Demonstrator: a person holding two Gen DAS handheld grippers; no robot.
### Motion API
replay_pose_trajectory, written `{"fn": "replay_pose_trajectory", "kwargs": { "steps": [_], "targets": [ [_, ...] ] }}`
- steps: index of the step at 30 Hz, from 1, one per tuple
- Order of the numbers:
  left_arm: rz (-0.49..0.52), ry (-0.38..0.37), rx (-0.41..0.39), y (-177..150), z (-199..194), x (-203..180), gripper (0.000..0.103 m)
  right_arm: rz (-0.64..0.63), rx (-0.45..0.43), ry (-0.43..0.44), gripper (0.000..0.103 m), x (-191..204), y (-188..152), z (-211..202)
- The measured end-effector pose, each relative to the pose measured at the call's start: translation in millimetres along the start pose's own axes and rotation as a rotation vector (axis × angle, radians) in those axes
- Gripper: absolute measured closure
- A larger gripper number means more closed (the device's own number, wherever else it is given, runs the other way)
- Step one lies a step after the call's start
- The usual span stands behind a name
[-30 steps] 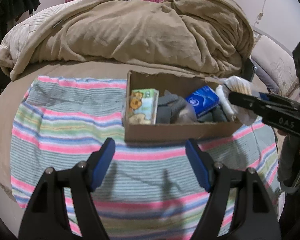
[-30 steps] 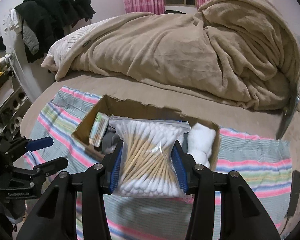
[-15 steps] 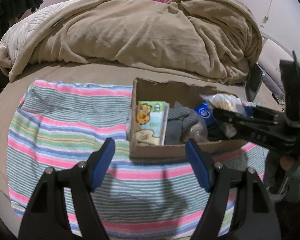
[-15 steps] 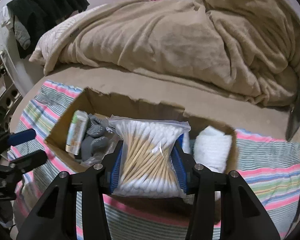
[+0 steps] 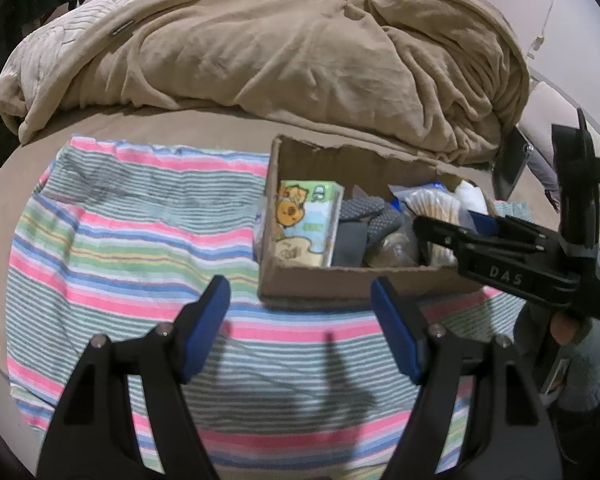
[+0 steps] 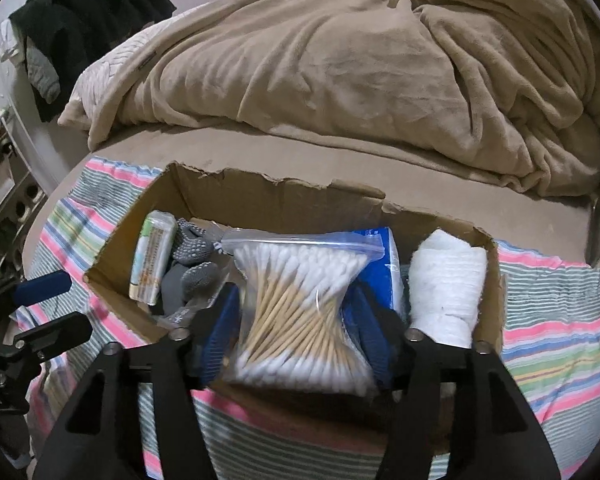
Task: Organize objects
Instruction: 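Lower the cotton swab bag into the box and open the right tool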
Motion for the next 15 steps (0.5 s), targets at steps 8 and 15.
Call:
{"fn": "replay_pose_trajectory", "kwargs": {
  "steps": [8,15],
  "targets": [
    [0.005,-0.01,-0.006,-9.4,-20.9,-4.0,0.029,0.022,-0.031,-0.013,0.032,1.7,-6.8,-32.1],
    [0.018,-0.025,-0.018,-19.0,-44.0,-12.0,0.029,0.042,-0.043,-0.023,0.032,2.2,-19.2,-62.5]
  ]
}}
Point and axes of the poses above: each gripper's, at about its wrist camera, not at the fingertips, and z roughly the way its jaws point, x to its left, y to its top, the point moved 7 cm from there along z, roughly the way its jaws point, and after that the axes turned 14 degrees about -z, right-handed, at the moved point
